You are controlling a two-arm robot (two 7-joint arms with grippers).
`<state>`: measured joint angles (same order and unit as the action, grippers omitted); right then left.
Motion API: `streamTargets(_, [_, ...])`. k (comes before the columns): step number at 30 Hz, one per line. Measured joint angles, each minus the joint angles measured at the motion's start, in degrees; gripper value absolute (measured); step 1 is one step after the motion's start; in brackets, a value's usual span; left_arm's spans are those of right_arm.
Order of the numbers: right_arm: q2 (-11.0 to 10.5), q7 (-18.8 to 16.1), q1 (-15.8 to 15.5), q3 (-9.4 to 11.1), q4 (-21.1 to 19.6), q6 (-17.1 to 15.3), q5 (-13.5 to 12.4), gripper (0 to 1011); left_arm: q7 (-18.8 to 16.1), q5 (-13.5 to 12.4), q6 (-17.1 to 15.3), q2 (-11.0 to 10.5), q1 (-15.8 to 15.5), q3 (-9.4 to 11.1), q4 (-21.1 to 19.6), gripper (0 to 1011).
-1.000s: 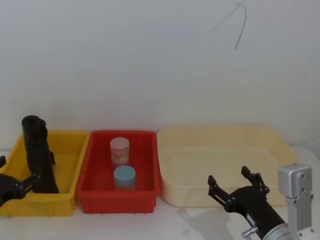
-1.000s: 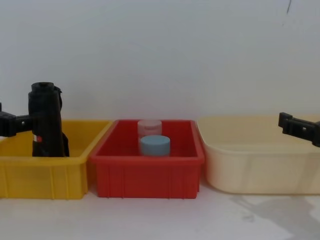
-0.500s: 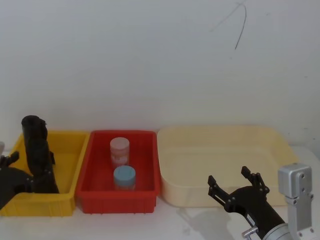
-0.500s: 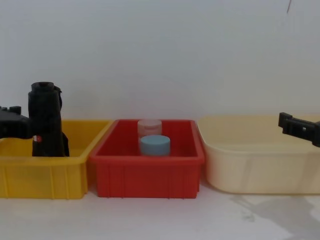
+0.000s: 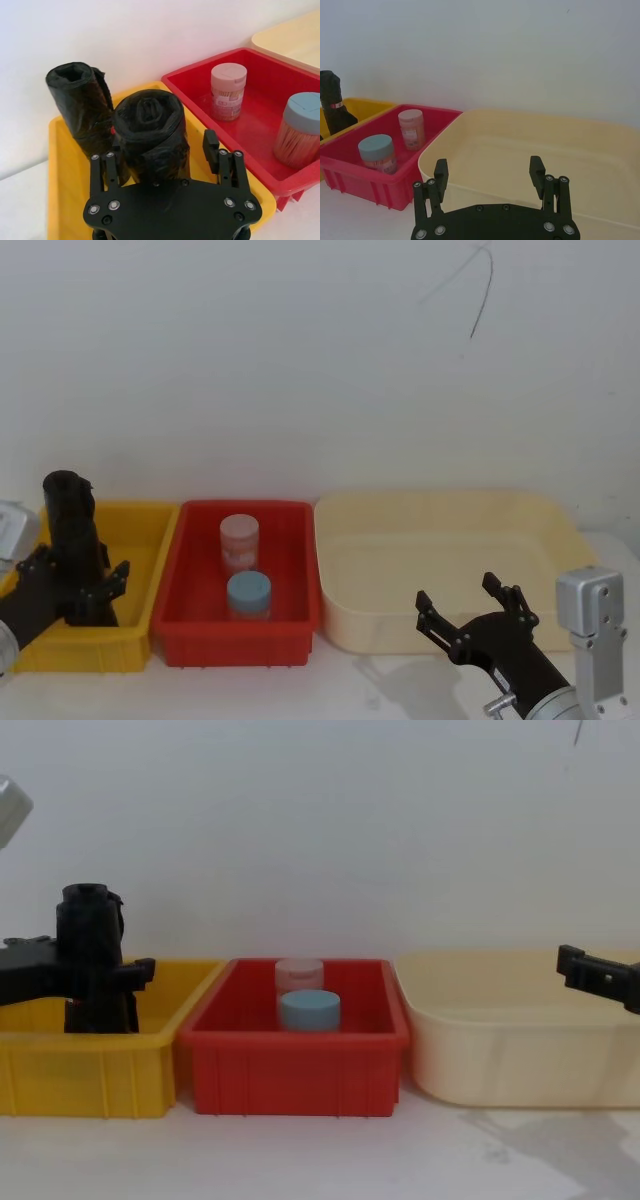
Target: Pick up the garbage bag with the one hand and transfer it to the other hand.
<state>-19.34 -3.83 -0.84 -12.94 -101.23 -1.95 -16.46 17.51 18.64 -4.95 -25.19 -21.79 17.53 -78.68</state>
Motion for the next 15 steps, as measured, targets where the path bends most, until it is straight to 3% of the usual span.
streamTargets(6, [0.0, 0.0, 0.0, 0.0, 0.0, 0.0, 0.0, 1001, 1.1, -0.3, 0.2, 0.3, -1.1, 0.6, 1.3, 790])
streamTargets(10, [0.0, 0.0, 0.0, 0.0, 0.0, 0.0, 0.0, 1002, 1.5, -0.4, 0.2, 0.4, -1.6, 0.8, 1.8, 639])
streamTargets(12, [0.0, 0.0, 0.0, 0.0, 0.0, 0.0, 0.0, 1001, 1.7, -0.4, 0.3, 0.5, -1.8, 0.9, 2.0, 628])
streamTargets(15, [0.0, 0.0, 0.0, 0.0, 0.0, 0.0, 0.0, 1001, 1.9, -0.5, 0.3, 0.6, -2.1, 1.0, 2.3, 503])
